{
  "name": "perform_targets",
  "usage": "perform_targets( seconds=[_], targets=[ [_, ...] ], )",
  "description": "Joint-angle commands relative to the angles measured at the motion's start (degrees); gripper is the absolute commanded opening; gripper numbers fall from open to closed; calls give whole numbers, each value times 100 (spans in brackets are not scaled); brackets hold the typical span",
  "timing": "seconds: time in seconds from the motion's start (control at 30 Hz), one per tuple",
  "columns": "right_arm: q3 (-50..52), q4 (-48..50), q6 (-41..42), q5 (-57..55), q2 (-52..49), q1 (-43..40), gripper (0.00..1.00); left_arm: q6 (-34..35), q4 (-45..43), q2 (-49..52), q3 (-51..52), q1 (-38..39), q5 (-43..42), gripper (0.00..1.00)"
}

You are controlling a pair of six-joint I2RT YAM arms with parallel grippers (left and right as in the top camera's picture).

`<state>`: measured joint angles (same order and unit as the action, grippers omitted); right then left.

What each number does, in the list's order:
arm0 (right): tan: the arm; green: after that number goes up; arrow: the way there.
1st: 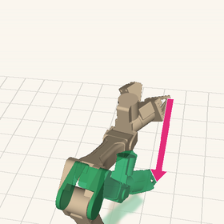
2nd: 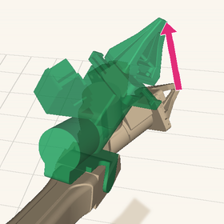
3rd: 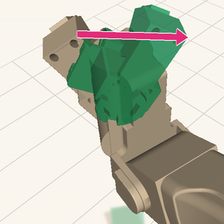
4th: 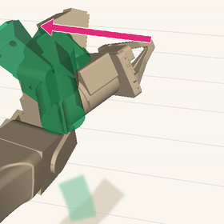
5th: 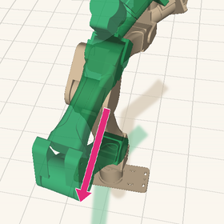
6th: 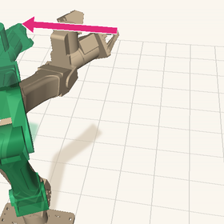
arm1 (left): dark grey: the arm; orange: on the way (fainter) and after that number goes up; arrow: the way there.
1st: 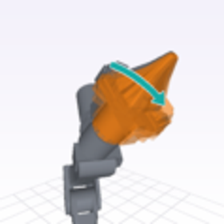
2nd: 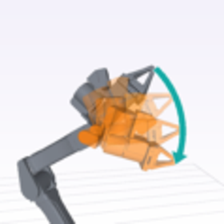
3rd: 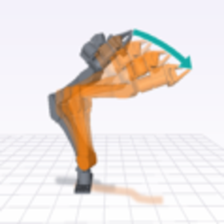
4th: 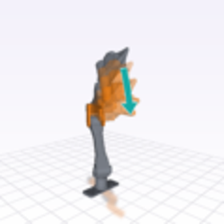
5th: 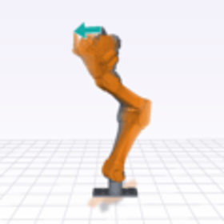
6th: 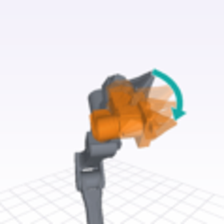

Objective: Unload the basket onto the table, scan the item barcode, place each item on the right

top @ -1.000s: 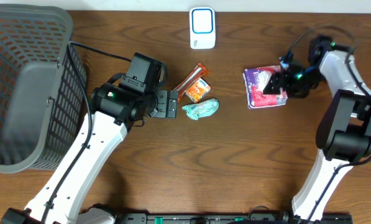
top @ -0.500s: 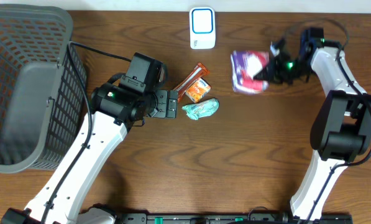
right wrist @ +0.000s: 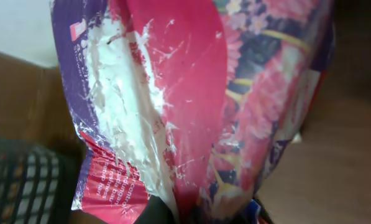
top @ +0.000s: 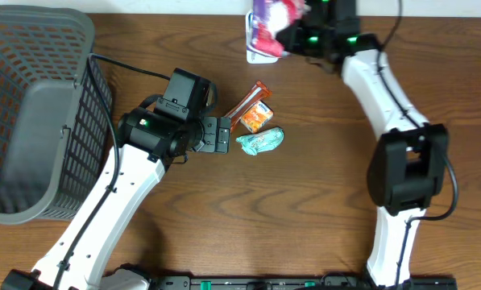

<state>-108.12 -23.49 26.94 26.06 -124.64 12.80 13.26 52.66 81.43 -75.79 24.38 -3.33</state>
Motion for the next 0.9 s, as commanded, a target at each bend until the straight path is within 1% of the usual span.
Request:
perform_targets(
  seconds=[0.0, 0.23, 0.37, 0.43, 0.6, 0.77, 0.87],
  targets=[
    [-81, 393, 391, -1198, -96, 372, 1, -11, 24, 17, -20, -24, -28, 98],
    [-81, 597, 382, -1543, -205, 442, 1, -11, 24, 17, -20, -24, -28, 98],
    [-92, 601, 101, -1613, -179, 275, 1, -11, 24, 17, -20, -24, -28, 98],
    [-92, 494, 105, -1641, -118, 90, 1, -11, 22, 17, -20, -24, -28, 98],
    [-92, -129, 109, -1703, 155, -739, 1, -11, 24, 17, -20, -24, -28, 98],
    [-92, -1213, 107, -1722, 249, -1928, 1, -11, 22, 17, -20, -24, -28, 98],
    [-87, -1921, 153, -2135, 249, -2583, 1, -11, 24, 17, -20, -24, -28, 98]
  ],
)
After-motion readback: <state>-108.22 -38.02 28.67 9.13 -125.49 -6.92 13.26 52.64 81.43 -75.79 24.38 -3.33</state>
